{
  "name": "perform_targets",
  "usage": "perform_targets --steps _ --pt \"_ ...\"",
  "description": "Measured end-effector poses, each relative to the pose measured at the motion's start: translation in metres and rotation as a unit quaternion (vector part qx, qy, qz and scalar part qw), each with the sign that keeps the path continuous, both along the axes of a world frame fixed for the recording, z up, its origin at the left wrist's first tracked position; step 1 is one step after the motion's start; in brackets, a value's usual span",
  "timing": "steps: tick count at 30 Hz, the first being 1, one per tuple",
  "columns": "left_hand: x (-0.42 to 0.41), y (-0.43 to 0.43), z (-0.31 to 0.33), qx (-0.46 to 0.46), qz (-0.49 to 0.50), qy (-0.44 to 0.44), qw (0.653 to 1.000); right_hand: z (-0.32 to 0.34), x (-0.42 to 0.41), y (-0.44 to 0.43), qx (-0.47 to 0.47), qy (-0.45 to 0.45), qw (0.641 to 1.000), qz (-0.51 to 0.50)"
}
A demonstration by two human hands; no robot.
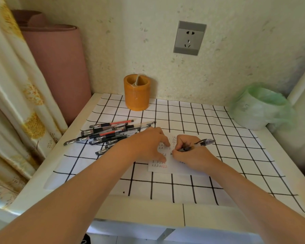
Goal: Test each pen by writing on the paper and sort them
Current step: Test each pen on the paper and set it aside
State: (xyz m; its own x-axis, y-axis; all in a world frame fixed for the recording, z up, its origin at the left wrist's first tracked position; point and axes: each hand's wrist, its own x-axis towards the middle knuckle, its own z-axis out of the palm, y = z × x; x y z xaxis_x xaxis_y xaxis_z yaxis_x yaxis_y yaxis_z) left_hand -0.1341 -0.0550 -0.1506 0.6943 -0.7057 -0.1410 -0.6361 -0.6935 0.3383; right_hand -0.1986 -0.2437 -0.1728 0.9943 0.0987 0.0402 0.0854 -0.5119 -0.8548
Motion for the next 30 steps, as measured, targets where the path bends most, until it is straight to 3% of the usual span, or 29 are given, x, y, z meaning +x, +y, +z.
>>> perform_targets --steps 8,12,15,22,24,27,30 --pt "0.000 -0.002 0.001 0.009 0.006 0.004 1.000 -0.001 0.004 0.000 0.043 0.007 0.999 -0.030" --pt "-0.002 -0.005 0.004 0.022 0.011 0.015 1.000 0.006 0.003 -0.007 0.197 0.037 0.975 -0.093" --pt "-0.003 -0.008 0.006 0.034 0.018 0.026 0.999 0.015 -0.001 -0.014 0.258 0.036 0.959 -0.115" --pt "-0.013 -0.028 0.011 0.031 0.033 -0.019 0.999 0.051 -0.014 -0.045 0.436 0.032 0.886 -0.156" --pt "-0.019 -0.040 0.013 0.005 0.031 -0.035 0.999 0.058 -0.019 -0.056 0.408 0.016 0.897 -0.169" --pt "-0.027 -0.059 0.012 -0.010 0.016 -0.041 0.999 0.066 -0.024 -0.071 0.267 0.039 0.943 -0.196" --pt "-0.033 -0.077 0.007 0.000 0.001 -0.052 0.999 0.072 -0.027 -0.078 0.148 0.079 0.967 -0.193"
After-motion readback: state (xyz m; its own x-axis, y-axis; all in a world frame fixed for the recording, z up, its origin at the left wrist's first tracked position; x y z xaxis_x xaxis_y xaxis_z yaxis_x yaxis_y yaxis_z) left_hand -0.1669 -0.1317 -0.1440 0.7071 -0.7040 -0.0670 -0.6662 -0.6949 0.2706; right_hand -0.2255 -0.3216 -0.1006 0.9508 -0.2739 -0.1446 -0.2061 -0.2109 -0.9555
